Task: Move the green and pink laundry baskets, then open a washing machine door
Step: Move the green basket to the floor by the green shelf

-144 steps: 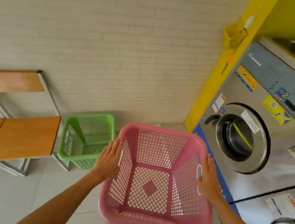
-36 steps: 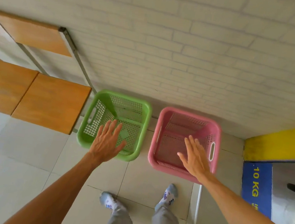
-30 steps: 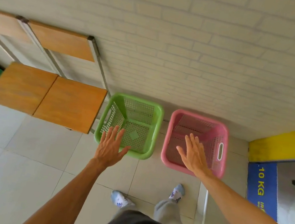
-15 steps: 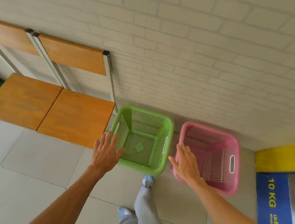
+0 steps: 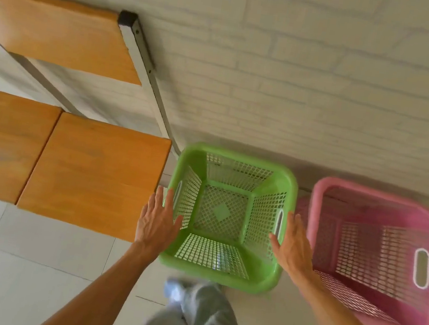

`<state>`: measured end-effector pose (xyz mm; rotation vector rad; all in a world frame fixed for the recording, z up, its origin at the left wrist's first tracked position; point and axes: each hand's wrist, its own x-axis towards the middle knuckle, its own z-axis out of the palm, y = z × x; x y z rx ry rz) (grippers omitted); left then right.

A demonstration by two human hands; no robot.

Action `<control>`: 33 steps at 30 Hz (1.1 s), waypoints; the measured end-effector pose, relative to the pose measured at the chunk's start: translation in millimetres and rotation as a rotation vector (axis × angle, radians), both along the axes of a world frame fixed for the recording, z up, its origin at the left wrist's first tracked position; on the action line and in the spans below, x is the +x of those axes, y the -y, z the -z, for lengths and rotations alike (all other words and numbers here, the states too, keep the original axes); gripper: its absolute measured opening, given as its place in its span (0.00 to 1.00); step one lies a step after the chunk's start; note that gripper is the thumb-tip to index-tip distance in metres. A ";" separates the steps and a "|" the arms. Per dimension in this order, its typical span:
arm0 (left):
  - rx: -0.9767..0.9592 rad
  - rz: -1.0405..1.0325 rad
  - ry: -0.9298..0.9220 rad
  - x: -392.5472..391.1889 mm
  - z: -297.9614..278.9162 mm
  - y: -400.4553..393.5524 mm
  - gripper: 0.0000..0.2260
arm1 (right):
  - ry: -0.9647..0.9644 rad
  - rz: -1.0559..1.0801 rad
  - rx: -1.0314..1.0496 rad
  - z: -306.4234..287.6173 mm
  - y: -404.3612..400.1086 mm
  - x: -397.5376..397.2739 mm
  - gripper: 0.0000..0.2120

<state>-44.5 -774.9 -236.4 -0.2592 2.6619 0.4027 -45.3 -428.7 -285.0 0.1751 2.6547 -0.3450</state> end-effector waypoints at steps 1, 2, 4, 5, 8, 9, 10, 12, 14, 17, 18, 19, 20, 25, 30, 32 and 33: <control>0.002 0.001 0.003 -6.7 15.5 3.3 0.35 | 0.000 0.017 0.005 10.3 2.7 -3.5 0.41; 0.007 0.006 -0.002 -12.9 30.9 7.3 0.35 | -0.010 0.031 0.011 21.2 4.3 -6.7 0.42; 0.023 0.029 -0.014 -25.4 58.6 13.0 0.37 | -0.021 0.063 0.030 39.4 5.4 -14.8 0.43; 0.032 0.038 -0.010 -30.5 70.4 15.8 0.37 | -0.016 0.082 0.034 47.6 4.5 -16.6 0.43; 0.056 0.030 0.018 -42.9 97.6 24.0 0.38 | -0.035 0.129 0.028 65.6 5.1 -17.0 0.46; 0.074 0.011 0.022 -46.3 103.0 24.9 0.37 | -0.050 0.154 0.022 67.4 7.1 -18.1 0.47; 0.095 -0.010 0.021 -49.6 107.8 25.5 0.37 | -0.072 0.180 0.013 68.9 9.8 -19.9 0.48; 0.136 -0.044 0.023 -55.1 116.2 27.0 0.38 | -0.123 0.221 -0.004 73.1 14.5 -21.2 0.47; 0.170 -0.057 0.017 -58.0 124.7 28.6 0.39 | -0.177 0.218 -0.011 79.7 14.0 -19.1 0.45; 0.202 -0.068 -0.008 -59.4 136.5 31.3 0.43 | -0.241 0.194 -0.022 90.0 6.1 -16.2 0.42; 0.206 -0.066 -0.020 -58.5 140.2 32.0 0.44 | -0.254 0.181 -0.020 92.1 4.1 -15.3 0.41; 0.210 -0.065 -0.033 -57.6 143.6 32.7 0.44 | -0.265 0.168 -0.012 93.7 3.1 -14.4 0.39; 0.213 -0.063 -0.046 -56.7 146.5 33.0 0.44 | -0.278 0.159 -0.005 94.7 2.5 -14.0 0.38; 0.222 -0.073 -0.089 -53.3 147.5 28.8 0.40 | -0.284 0.231 -0.077 93.3 5.3 -15.6 0.36; 0.213 -0.096 -0.134 -48.3 123.5 20.5 0.42 | -0.287 0.222 -0.096 76.9 -2.4 -20.6 0.37; 0.213 -0.081 -0.142 -44.3 104.6 20.6 0.45 | -0.304 0.168 -0.112 59.5 -8.7 -23.4 0.39; 0.213 -0.089 -0.141 -41.4 91.1 20.0 0.45 | -0.304 0.146 -0.129 46.3 -10.5 -24.7 0.39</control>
